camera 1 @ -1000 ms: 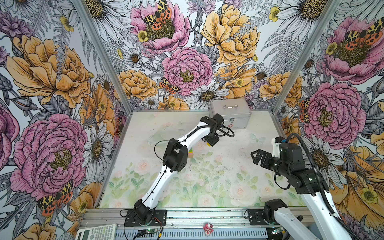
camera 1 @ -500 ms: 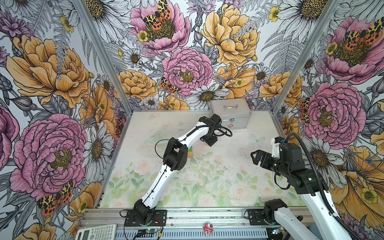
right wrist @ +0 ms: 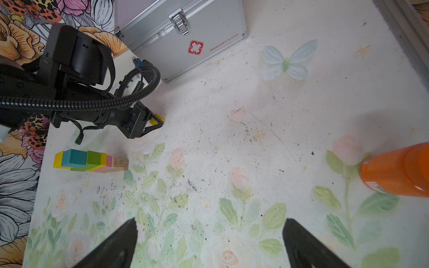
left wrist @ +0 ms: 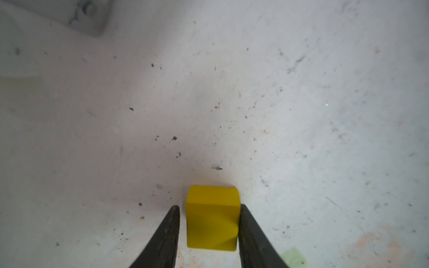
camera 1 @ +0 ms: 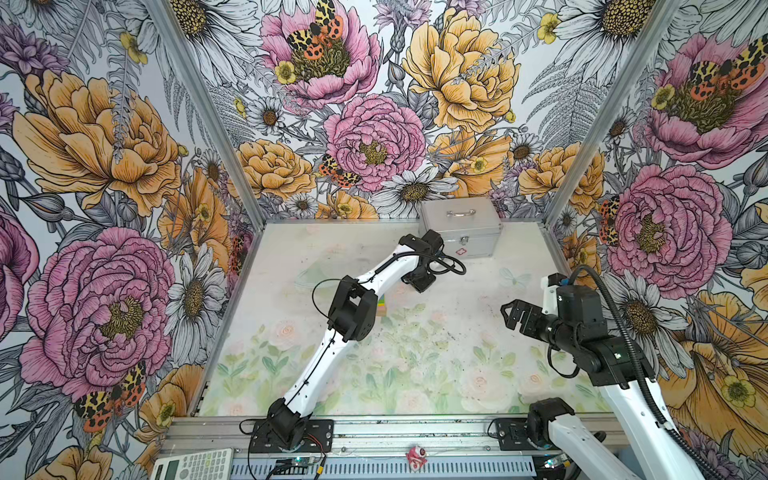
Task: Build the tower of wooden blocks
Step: 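Lift the small yellow cube with the left gripper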
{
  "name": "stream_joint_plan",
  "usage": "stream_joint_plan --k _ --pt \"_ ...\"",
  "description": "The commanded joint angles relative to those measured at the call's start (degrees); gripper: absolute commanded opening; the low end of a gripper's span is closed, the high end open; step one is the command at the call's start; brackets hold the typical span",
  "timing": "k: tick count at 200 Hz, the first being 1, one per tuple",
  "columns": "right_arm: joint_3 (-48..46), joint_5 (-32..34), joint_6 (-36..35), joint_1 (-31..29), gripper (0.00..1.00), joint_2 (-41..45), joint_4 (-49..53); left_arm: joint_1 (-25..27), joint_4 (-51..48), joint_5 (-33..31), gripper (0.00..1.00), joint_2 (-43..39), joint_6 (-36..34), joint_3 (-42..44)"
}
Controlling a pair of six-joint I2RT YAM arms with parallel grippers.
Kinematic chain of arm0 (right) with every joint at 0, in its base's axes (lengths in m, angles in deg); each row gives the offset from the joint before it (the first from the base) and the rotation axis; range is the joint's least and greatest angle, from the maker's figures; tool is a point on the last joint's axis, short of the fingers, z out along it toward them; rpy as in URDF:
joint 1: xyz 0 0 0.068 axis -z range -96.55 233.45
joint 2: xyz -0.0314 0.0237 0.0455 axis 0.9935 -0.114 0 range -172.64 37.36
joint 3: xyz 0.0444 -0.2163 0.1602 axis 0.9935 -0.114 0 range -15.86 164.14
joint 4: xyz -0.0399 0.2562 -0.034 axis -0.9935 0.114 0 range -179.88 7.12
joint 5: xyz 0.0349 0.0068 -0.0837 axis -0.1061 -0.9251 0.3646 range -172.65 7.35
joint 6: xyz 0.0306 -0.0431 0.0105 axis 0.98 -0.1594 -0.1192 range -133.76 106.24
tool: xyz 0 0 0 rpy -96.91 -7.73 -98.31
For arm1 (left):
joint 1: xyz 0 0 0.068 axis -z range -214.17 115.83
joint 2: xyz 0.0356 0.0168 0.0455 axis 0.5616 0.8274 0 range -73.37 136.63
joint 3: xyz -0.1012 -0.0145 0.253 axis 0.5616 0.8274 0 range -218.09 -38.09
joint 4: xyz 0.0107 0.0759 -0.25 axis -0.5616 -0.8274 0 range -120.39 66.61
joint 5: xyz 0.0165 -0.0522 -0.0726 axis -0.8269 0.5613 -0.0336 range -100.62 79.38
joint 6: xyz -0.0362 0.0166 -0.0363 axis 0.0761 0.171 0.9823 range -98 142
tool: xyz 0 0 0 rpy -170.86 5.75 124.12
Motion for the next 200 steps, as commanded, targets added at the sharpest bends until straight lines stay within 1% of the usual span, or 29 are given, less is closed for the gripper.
stream_joint_plan --k 1,27,64,154,200 --pt "-0.30 0.55 -0.65 0.45 1.00 -0.03 -1.15 -0.44 -0.21 0.78 0.39 0.12 0.52 0.42" --pt "-0.37 0.34 -0.61 0.38 1.00 -0.03 -1.23 -0.48 -0.25 0.49 0.34 -0.49 0.65 1.07" --pt "-0.69 -0.29 -0.54 0.44 1.00 0.15 -1.66 -0.27 -0.46 -0.41 0.34 -2.62 1.12 1.15" --pt "-1.51 -1.79 -0.84 0.46 1.00 0.15 -3.16 -0.02 -1.97 -2.55 0.26 -5.84 1.92 1.09" --pt "-2.39 -4.13 -0.65 0.40 1.00 0.32 -4.97 0.08 -2.06 -3.04 0.25 -11.68 3.55 0.73"
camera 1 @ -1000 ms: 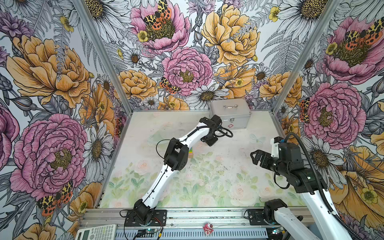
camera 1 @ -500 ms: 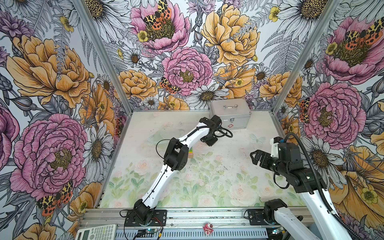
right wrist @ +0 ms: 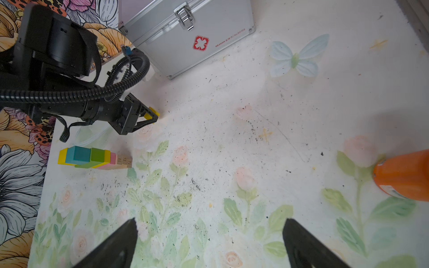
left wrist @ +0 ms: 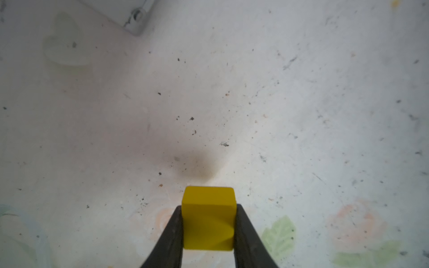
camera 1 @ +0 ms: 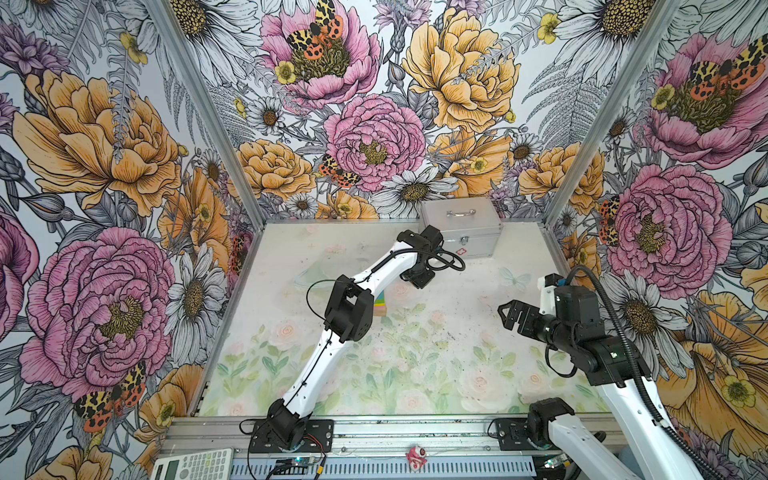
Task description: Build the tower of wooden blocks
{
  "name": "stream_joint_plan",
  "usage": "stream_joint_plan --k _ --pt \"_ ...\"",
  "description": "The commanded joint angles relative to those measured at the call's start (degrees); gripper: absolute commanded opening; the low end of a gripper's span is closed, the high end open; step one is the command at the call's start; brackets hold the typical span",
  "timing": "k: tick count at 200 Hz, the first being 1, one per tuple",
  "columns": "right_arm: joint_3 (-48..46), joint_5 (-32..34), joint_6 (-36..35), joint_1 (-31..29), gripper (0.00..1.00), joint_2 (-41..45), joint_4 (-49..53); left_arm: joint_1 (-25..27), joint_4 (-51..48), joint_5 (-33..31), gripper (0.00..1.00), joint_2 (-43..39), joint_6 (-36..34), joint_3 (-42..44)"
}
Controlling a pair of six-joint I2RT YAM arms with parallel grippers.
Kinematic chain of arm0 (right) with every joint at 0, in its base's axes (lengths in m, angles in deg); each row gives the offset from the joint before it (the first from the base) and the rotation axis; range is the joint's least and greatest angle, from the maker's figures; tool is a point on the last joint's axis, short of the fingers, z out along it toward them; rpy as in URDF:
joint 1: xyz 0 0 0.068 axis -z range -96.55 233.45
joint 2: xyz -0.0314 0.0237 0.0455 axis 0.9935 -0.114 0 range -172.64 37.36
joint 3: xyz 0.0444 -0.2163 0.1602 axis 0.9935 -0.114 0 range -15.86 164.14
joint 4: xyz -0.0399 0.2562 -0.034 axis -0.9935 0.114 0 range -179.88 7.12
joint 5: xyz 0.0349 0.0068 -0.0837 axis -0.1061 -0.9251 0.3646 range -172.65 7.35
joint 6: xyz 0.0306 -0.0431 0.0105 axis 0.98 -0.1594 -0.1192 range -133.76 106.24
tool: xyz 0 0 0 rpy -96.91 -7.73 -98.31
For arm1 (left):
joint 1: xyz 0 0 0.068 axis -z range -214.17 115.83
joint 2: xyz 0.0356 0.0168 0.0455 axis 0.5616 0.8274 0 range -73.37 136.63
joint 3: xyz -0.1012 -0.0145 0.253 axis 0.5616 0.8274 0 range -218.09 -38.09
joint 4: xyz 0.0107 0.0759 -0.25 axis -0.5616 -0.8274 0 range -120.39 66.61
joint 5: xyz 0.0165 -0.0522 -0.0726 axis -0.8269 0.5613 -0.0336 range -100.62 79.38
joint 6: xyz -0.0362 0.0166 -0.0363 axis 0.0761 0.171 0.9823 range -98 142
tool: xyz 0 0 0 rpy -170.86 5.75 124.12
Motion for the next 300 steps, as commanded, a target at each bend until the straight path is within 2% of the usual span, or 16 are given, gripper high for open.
stream_joint_plan --k 1,28,55,141,184,233,268,300 --pt "-0.65 -2.04 -0.65 0.39 1.00 0.26 -2.83 0.09 -0.50 -1.43 0.26 -7.42 1.60 -0.20" --pt "-1.03 -3.33 -0.50 0.40 1.00 0.20 -3.71 0.29 -1.79 -2.32 0.27 -11.31 1.78 -0.49" --pt "-1.34 -4.59 -0.41 0.38 1.00 0.32 -4.33 1.16 -3.63 -7.04 0.26 -14.53 1.77 0.50" --pt "-3.47 -7.96 0.57 -0.40 0.99 1.97 -6.90 2.04 -4.15 -12.90 0.26 -28.42 7.41 12.86" --pt "-2.65 -8.50 0.11 -1.70 0.99 -0.27 -8.27 1.65 -4.06 -14.30 0.28 -35.97 13.71 20.17" --pt "0.47 -4.63 0.99 -8.09 0.99 -5.33 -12.05 -0.19 -3.12 -14.49 0.28 -44.39 26.46 31.08" --pt "1.44 -2.93 1.95 -12.53 0.99 -9.51 -15.68 -1.11 -0.97 -12.99 0.28 -47.26 31.95 37.96" --pt "2.28 -1.40 1.83 -14.97 0.99 -11.62 -16.87 -2.44 -0.03 -11.53 0.29 -47.69 34.36 39.61"
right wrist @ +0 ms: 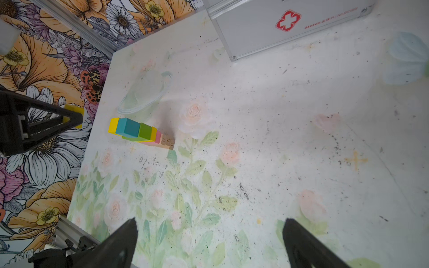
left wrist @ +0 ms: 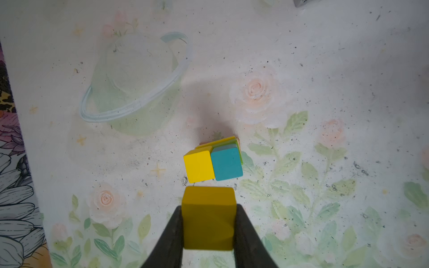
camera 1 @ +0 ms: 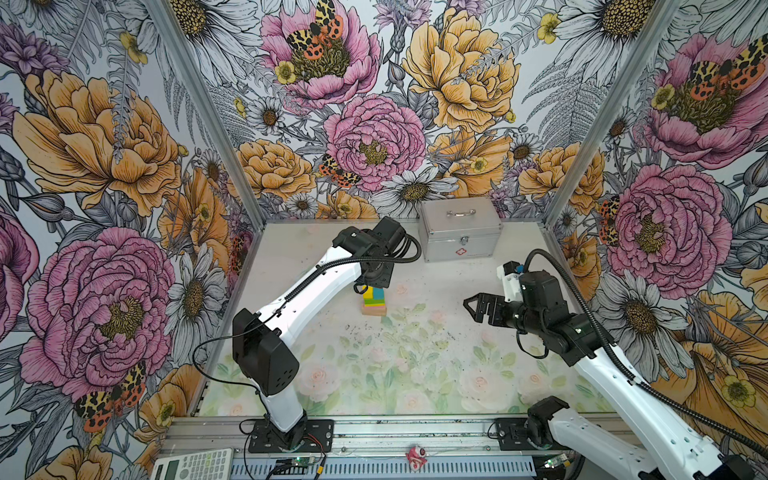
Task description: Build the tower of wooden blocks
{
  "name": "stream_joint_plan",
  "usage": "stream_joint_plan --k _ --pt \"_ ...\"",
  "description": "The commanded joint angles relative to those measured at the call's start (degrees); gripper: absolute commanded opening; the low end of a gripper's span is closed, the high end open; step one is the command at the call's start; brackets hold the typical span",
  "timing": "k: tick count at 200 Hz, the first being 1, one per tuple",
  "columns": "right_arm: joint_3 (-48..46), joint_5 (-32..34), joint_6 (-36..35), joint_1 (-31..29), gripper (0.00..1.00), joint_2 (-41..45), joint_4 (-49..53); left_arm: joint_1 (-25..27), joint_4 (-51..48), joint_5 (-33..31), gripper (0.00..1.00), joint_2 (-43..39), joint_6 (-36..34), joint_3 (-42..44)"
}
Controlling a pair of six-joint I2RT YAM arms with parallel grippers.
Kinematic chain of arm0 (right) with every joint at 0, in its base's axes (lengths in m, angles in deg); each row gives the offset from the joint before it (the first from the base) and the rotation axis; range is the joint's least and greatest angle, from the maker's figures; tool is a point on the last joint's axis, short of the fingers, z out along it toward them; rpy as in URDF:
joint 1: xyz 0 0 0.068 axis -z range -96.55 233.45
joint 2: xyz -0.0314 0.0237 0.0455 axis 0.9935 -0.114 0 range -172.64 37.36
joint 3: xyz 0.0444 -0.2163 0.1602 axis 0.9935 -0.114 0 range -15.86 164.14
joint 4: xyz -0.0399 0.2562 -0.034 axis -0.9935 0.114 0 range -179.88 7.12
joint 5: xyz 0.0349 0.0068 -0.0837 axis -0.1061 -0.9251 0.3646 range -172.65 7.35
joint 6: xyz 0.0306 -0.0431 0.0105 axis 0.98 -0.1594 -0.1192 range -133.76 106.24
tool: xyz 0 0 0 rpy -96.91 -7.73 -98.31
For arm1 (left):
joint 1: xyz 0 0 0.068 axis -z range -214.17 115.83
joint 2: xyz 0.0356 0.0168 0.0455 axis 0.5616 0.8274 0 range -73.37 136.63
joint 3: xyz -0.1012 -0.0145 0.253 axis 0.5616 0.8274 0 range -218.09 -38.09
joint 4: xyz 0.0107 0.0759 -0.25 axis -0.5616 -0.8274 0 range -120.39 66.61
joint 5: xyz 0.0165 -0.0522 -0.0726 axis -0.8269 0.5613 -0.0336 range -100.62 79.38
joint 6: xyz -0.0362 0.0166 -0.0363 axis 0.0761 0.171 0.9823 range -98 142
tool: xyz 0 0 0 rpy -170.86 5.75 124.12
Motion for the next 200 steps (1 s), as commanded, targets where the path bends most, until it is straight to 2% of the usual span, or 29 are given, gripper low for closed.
stream_joint_plan --k 1,115,200 --pt "2.39 2.50 0.41 -1.39 0.99 -0.99 -3.04 -1.15 2.86 1.47 0.29 -1.50 4.50 0.47" --pt "3.77 3.28 -2.08 -2.56 1.00 -7.13 -6.13 -1.79 3.99 2.39 0.28 -1.05 8.35 3.60" --pt "2.72 3.27 -3.22 -2.56 1.00 -6.05 -6.15 -1.00 4.61 2.23 0.28 0.97 8.64 3.96"
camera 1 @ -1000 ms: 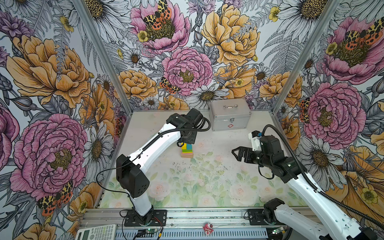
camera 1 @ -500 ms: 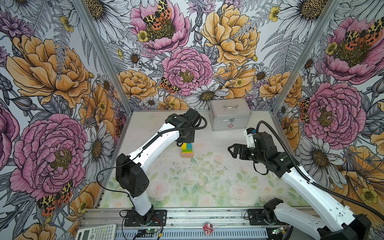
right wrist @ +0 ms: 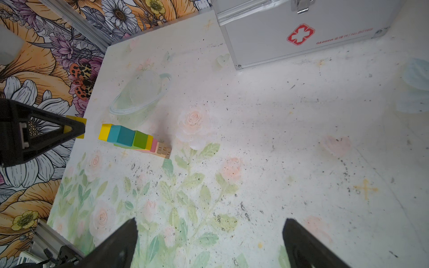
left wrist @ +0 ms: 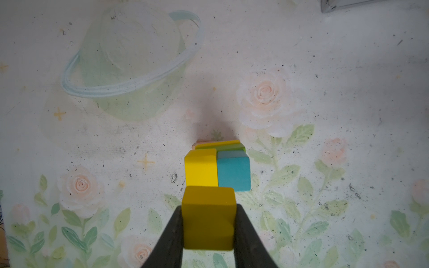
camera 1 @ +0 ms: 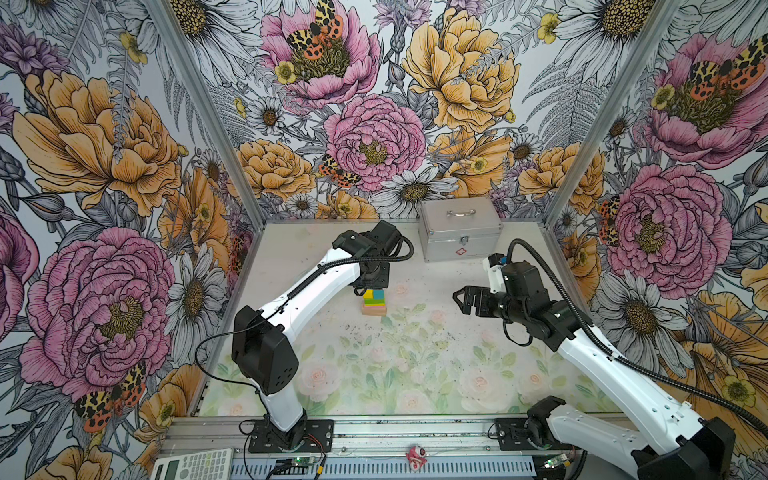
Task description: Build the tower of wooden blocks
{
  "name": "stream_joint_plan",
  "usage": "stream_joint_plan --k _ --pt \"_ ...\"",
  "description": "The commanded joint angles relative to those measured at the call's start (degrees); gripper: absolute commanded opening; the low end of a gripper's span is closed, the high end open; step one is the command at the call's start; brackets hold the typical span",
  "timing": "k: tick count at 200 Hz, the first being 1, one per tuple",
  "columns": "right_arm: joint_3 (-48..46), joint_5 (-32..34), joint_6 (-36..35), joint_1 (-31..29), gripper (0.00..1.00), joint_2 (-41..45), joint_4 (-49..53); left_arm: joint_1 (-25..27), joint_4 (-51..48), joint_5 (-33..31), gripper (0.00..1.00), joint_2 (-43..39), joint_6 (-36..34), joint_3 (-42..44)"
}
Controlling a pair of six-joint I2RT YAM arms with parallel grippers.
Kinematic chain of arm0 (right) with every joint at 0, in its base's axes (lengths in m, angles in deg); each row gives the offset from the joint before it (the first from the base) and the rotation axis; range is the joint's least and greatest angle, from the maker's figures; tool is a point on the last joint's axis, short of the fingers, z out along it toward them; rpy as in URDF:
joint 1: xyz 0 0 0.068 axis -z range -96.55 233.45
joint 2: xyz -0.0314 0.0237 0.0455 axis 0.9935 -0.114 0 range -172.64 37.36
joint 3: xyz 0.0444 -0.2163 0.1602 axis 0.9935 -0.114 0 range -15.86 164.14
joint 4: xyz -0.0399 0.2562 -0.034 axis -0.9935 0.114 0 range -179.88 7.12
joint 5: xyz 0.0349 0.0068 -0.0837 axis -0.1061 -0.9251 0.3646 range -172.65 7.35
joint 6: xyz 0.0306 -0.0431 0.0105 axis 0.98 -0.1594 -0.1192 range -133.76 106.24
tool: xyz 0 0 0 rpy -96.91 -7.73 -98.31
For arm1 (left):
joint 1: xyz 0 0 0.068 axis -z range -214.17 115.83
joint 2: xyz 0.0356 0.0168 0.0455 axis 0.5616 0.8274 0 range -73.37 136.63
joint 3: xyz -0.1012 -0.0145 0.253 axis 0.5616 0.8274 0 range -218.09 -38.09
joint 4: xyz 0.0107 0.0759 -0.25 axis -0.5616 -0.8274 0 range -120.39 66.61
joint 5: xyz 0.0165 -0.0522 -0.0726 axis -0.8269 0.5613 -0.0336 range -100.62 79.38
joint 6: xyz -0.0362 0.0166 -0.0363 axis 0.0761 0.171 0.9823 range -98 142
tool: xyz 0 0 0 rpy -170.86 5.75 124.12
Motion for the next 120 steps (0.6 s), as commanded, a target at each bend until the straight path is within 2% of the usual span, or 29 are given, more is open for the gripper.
stream_joint_plan --k 1,120 --pt "0.65 0.54 -1.16 -0.30 1.00 1.19 -1.27 0.36 1.95 0.74 0.28 1.00 1.30 0.36" --pt "-0.09 0.78 -1.35 -0.30 1.00 2.25 -0.83 0.23 3.47 1.24 0.29 3.11 0.55 0.76"
